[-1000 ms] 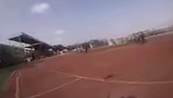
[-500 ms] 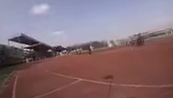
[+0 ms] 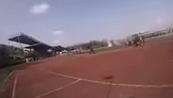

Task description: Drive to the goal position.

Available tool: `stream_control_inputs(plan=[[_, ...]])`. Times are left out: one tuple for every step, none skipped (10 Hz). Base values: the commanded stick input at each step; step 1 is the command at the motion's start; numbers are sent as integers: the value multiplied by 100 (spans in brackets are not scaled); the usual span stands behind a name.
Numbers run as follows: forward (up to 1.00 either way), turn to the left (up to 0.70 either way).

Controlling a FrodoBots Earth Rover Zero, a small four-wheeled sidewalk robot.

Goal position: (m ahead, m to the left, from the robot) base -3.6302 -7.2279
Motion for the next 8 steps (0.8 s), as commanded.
stream_control_inputs(plan=[[0,-70],[0,-70],[0,-70],[0,-70],[0,-70],[0,-70],[0,-70],[0,-70]])
